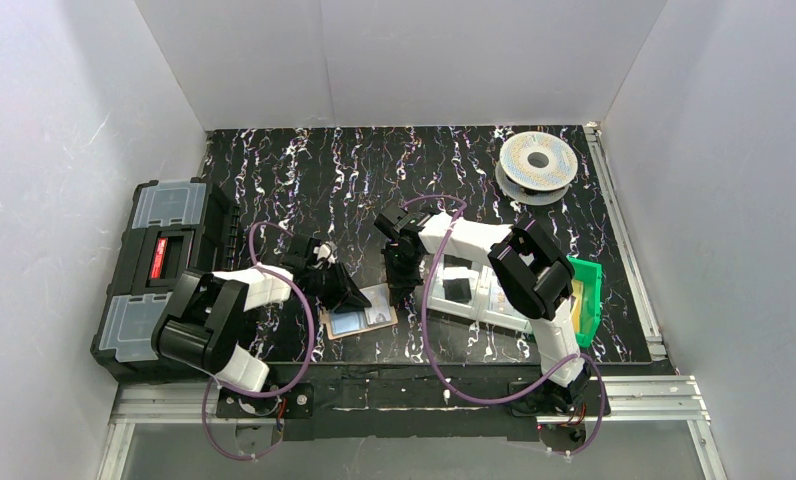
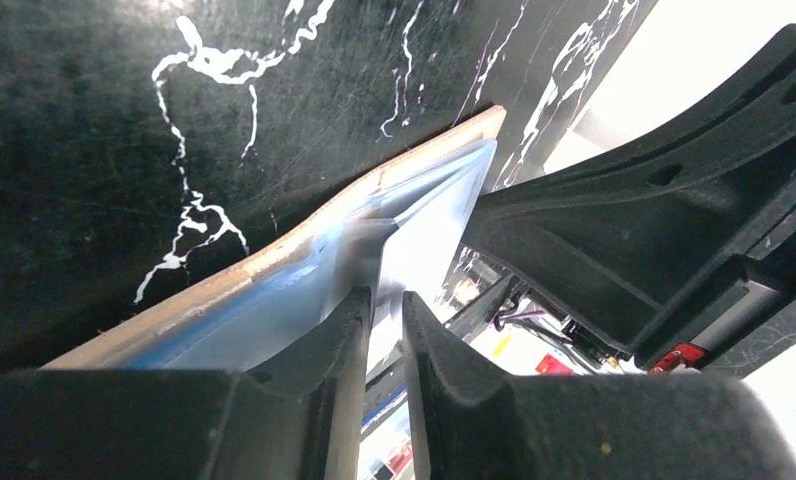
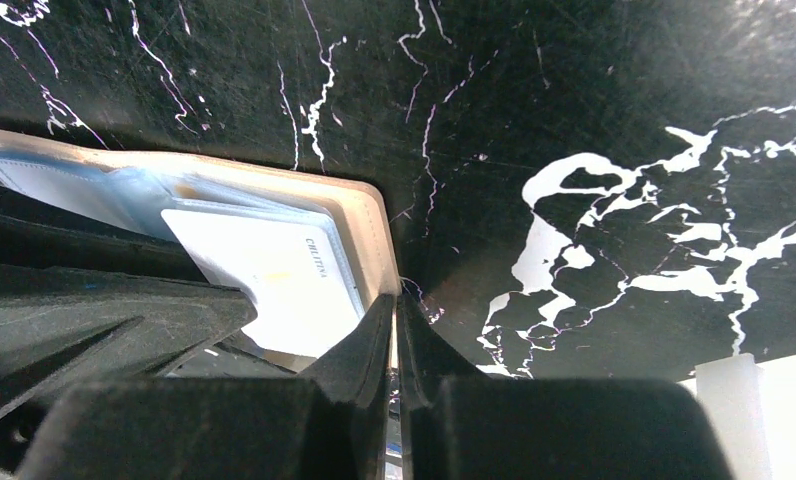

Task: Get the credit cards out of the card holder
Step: Remove the credit card from the card holder.

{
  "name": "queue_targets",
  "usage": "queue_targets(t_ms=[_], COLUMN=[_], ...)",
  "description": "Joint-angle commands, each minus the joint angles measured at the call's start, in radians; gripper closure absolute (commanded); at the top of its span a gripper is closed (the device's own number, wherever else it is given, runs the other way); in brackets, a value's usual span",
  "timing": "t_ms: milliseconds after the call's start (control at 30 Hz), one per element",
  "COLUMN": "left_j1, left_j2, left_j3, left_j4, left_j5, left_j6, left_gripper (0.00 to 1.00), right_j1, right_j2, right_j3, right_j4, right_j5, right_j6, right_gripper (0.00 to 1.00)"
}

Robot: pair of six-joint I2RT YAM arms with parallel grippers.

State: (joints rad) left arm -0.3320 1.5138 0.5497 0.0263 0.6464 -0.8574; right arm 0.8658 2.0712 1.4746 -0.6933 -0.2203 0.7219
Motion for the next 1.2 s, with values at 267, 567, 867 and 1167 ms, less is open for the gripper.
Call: queue_targets(t_ms=[267, 567, 867, 1167], left_j1=[0.002, 0.008, 0.016, 0.04], left_j2=[-0.021, -0.068, -0.098, -0.142], left_j3=[-0.108, -0.146, -0.17, -0.141], left_j4=[0.187, 0.179, 0.182, 0.079], left_j5=[0.076, 0.064, 0.056, 0.026], left_j6=[-0.129, -0.128, -0.128, -0.073], left_gripper=[0.83, 0.81, 0.82, 0.91], right_j1=[0.011, 0.012, 0.012, 0.012], right_j2=[0.071, 0.078, 0.083, 0.086], right_j3=[-0.039, -0.037, -0.035, -0.037], right_j4=[0.044, 0.043, 0.042, 0.043], right_j5=[0.053, 0.051, 0.049, 0.05], right_j6=[-0.004, -0.005, -0.004, -0.003], right_gripper=[0.9, 0.9, 0.9, 0.91])
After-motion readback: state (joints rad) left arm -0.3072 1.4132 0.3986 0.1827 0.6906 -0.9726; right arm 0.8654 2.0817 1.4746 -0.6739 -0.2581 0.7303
